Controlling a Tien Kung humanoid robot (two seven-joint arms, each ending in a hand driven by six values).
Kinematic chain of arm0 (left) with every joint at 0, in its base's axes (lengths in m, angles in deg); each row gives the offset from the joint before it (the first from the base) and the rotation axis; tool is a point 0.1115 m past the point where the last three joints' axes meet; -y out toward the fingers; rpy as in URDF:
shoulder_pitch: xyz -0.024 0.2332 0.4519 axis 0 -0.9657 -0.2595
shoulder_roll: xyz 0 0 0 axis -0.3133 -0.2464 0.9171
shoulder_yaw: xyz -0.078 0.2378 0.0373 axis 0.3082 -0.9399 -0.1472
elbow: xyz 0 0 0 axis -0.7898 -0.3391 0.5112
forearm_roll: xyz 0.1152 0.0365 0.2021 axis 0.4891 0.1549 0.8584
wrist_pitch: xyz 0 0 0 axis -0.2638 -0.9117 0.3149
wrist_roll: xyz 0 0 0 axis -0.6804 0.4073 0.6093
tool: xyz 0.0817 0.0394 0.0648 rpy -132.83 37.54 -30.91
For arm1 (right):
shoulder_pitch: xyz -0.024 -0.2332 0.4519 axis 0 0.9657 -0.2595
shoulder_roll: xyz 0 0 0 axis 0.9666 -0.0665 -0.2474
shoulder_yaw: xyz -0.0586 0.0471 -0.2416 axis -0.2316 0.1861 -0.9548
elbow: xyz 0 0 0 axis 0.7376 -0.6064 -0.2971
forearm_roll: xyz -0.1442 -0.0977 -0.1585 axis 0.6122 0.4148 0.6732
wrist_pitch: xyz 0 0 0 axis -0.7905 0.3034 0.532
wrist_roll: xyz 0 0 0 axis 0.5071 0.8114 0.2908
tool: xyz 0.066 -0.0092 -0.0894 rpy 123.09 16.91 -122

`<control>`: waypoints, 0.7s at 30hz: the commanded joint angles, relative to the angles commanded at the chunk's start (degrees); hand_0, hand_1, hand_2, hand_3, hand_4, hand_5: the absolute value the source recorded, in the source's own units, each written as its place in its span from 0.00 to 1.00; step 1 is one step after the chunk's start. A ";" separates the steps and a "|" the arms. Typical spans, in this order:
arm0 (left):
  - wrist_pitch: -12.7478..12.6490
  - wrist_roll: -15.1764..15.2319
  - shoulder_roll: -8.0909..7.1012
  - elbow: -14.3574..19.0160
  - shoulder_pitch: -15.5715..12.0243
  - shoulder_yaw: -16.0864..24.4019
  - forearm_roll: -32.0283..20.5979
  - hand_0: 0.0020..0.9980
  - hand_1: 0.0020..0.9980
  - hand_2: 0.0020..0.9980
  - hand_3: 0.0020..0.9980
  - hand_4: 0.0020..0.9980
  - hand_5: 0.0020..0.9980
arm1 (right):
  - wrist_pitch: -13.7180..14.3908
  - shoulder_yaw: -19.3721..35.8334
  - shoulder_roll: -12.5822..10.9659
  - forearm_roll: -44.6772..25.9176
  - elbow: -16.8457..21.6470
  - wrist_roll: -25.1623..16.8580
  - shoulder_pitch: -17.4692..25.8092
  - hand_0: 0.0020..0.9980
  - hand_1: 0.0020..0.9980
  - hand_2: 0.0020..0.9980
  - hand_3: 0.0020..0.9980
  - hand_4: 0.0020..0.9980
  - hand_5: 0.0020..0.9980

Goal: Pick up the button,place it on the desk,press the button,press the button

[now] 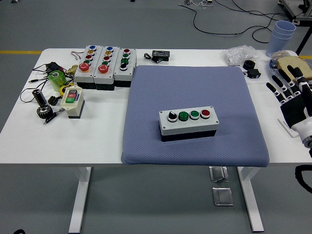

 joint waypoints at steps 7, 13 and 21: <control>-0.10 -0.03 0.08 0.00 0.00 -0.04 -0.18 0.65 0.64 0.64 0.55 0.30 0.85 | 0.00 -0.04 -0.09 0.10 0.07 0.01 -0.21 0.67 0.65 0.71 0.66 0.79 0.36; 0.06 -0.02 0.16 0.00 -0.09 0.00 -0.15 0.65 0.64 0.64 0.55 0.30 0.85 | 0.12 -0.37 -0.33 0.04 0.13 0.02 -0.28 0.66 0.64 0.71 0.66 0.79 0.36; 0.21 -0.07 0.28 0.00 -0.19 -0.04 -0.13 0.65 0.64 0.64 0.55 0.30 0.85 | 0.00 -0.90 -0.42 -0.07 0.26 0.15 -0.41 0.65 0.63 0.70 0.66 0.79 0.36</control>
